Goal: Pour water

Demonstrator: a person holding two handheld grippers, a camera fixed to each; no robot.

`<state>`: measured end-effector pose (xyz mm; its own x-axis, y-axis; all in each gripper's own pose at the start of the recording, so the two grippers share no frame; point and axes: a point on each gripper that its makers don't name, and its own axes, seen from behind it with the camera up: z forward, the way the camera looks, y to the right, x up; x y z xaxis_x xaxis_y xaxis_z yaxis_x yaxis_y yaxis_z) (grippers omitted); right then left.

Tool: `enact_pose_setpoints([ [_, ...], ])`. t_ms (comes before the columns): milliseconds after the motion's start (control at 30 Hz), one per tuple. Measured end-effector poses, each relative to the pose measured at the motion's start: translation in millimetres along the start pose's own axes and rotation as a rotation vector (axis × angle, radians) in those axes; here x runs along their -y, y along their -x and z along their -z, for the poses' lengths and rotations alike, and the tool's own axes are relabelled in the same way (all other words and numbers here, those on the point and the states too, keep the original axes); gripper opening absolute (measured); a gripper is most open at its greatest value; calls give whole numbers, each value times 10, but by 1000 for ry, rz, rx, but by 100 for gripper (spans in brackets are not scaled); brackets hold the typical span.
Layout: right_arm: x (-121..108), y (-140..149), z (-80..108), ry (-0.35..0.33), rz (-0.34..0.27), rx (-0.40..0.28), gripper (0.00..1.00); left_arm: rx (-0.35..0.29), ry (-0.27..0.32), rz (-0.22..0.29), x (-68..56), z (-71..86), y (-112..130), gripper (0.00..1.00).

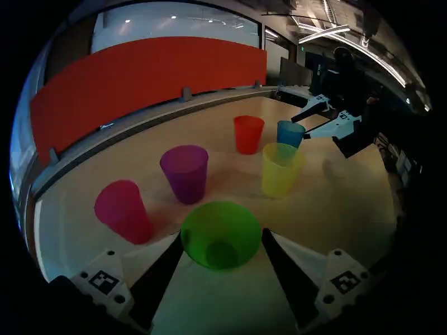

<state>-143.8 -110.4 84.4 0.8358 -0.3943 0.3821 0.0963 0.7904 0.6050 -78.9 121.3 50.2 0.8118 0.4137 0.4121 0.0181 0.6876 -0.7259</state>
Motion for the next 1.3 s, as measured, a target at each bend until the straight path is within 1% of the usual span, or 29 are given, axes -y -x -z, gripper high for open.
enact_pose_setpoints([
  [200,-48,23,-94,4,-7,11,100,1,2,-4,-2,-48,-19,99],
  [500,-45,23,-214,-8,-17,14,100,7,10,-5,-12,-101,-26,99],
  [933,-54,32,-282,-10,-4,22,100,12,2,-7,16,-136,2,99],
  [1000,-55,38,-289,-9,-2,23,100,12,0,-7,21,-139,3,89],
  [1100,-55,36,-296,-10,-4,22,100,15,-6,-9,36,-135,11,89],
  [1300,-50,37,-311,-9,-1,22,100,11,2,-13,8,-124,7,89],
])
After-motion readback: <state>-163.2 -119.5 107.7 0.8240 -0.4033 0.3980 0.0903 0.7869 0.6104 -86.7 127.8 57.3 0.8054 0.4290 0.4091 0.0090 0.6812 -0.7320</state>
